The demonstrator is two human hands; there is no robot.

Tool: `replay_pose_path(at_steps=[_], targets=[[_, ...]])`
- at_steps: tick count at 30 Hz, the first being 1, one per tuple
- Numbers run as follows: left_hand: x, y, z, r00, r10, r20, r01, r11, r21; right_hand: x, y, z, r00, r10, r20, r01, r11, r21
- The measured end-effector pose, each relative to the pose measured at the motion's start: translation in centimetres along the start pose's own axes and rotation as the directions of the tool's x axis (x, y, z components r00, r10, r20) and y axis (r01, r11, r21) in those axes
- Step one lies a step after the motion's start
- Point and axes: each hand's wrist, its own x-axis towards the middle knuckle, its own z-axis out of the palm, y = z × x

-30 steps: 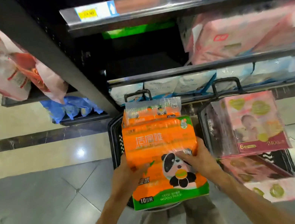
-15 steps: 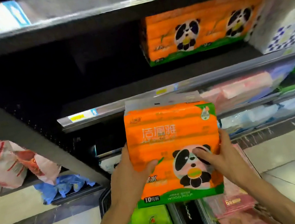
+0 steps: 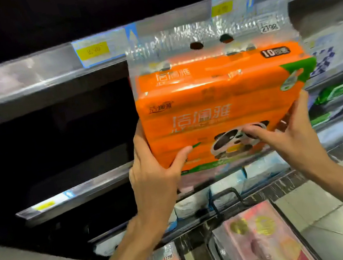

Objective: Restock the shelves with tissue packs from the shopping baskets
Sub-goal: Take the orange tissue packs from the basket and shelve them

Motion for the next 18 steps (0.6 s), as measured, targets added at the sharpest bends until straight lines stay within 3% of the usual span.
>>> replay_pose_path(at_steps=[3,7,12,18], targets=[[2.4,0.2,3.0,0.998,0.059,-0.024,-0.06,0.998,-0.028,2.5,0.9,-1.6,0.996,-0.071,-0.048,0.071,0.997,-0.002],[6.3,0.2,7.3,0.998,0.027,-0.049,-0.026,0.999,0.02,6.7,3.1,-2.6,0.992,-0.088,-0.091,0.085,0.996,-0.033],[8.9,-1.7,11.8,0.999,0.035,-0.001,-0.035,0.999,-0.015,11.2,7.5,-3.7,0.998,-0.054,-0.037,0.053,0.998,-0.038],[12.1,-3.6,16.4,0.999,0.032,0.043,-0.041,0.969,0.245,14.1,11.9,-3.8,1.0,-0.009,-0.022,0.007,0.995,-0.098]])
